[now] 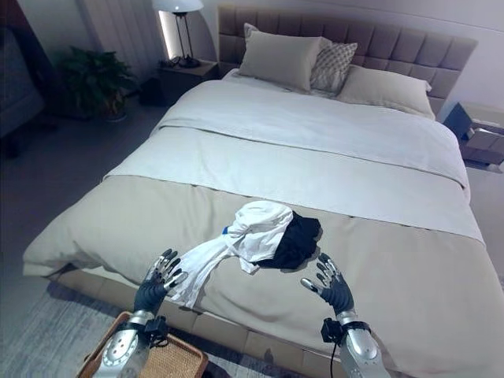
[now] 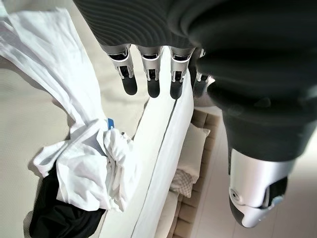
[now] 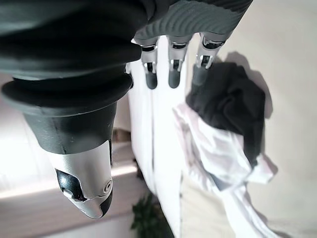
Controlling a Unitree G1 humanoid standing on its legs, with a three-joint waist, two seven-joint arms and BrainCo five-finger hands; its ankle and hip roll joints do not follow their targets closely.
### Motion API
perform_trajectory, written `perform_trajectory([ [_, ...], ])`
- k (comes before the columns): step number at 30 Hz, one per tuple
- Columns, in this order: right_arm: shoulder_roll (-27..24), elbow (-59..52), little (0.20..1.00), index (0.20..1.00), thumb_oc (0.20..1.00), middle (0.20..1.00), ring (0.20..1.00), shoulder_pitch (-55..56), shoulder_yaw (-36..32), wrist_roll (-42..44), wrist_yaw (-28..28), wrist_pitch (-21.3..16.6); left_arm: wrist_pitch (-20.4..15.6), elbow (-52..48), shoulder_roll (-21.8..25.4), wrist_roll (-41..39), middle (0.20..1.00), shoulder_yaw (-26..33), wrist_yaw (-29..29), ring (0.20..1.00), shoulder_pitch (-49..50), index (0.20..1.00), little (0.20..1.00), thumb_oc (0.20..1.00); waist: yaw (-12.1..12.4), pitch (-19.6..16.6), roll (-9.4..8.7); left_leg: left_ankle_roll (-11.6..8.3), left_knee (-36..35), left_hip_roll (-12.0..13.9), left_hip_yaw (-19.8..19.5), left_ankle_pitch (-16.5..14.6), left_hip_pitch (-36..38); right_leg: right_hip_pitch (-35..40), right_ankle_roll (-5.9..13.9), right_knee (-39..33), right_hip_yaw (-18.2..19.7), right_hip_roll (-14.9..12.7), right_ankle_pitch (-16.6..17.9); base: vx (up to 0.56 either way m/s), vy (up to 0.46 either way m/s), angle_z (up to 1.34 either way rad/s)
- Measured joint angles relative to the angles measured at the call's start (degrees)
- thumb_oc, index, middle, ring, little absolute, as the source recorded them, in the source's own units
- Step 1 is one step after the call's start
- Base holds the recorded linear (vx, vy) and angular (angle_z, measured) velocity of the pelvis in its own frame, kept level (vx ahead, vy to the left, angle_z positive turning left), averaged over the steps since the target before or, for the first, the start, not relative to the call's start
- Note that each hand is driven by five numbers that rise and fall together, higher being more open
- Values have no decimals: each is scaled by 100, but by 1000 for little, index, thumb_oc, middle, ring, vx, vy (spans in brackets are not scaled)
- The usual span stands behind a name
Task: Pick up clothes into the bucket
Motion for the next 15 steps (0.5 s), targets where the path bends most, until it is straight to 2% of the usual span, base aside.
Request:
perform_trajectory([
  [2,-68,-3,1000,1000,1000,1000,1000,-39,-18,-1,-12,-3,5,9,-11,-1,1000,-13,-21,1000,-39,1000,1000,1000,50,74,24,-103,245,6,8,-92,-283,3,-33,0,-158,-37,27,-7,179,34],
  [3,-125,-10,1000,1000,1000,1000,1000,-47,-34,-1,-27,-8,10,24,-34,-1,1000,-24,-34,1000,-70,1000,1000,1000,-20,121,-2,-84,272,30,90,-160,-381,-16,-86,-4,-237,-48,-25,7,99,53],
  [5,-211,-39,1000,1000,1000,1000,1000,-45,-134,2,-40,-12,9,16,-77,-1,1000,2,-43,1000,-101,1000,1000,1000,-2,143,95,-75,387,41,407,-170,-548,-234,-121,133,-294,-147,-89,98,238,22],
  [7,-175,-60,1000,1000,1000,1000,1000,-51,-155,-2,-44,-10,17,21,-34,-1,1000,4,-35,1000,-74,1000,1000,1000,3,150,83,6,274,-50,494,-130,-498,-349,-74,320,-251,-280,-128,81,296,-10],
  [8,-78,-60,1000,1000,1000,1000,1000,-130,-169,-14,-56,-10,19,16,40,8,1000,-2,-38,1000,-79,1000,1000,1000,4,164,0,215,231,-168,611,-118,-507,-594,13,649,-172,-471,-241,9,186,-24],
  [9,-56,-63,1000,1000,1000,1000,1000,-180,-169,-33,-65,-10,19,9,65,16,1000,-1,-36,1000,-70,1000,1000,1000,-9,170,12,277,189,-214,686,-101,-481,-742,-27,891,-145,-534,-263,-74,192,-38],
  [10,-21,-96,1000,1000,1000,1000,1000,-260,-151,-80,-80,-11,19,-12,163,58,1000,7,-33,1000,-87,1000,1000,1000,10,200,-43,382,174,-311,804,-118,-519,-994,22,1313,-5,-739,-386,-111,110,-35],
  [11,11,-97,1000,1000,1000,1000,1000,-330,-124,-128,-101,-11,16,-41,273,62,1000,5,-26,1000,-92,1000,1000,1000,1,241,-102,446,188,-411,896,-86,-527,-1192,72,1554,21,-872,-346,-109,105,-35],
  [13,21,-83,1000,1000,1000,1000,1000,-509,4,-173,-179,-11,6,-76,449,64,1000,10,-4,1000,-113,1000,1000,1000,18,310,-153,467,191,-457,1055,-62,-582,-1418,98,1734,15,-1022,-353,-124,-26,-32],
  [15,12,-91,1000,1000,1000,1000,1000,-636,93,-195,-225,-11,-20,-91,541,63,1000,29,73,1000,-184,1000,1000,1000,14,361,-146,467,262,-467,1087,-62,-778,-1510,196,1509,-13,-1069,-259,-166,-74,-17],
])
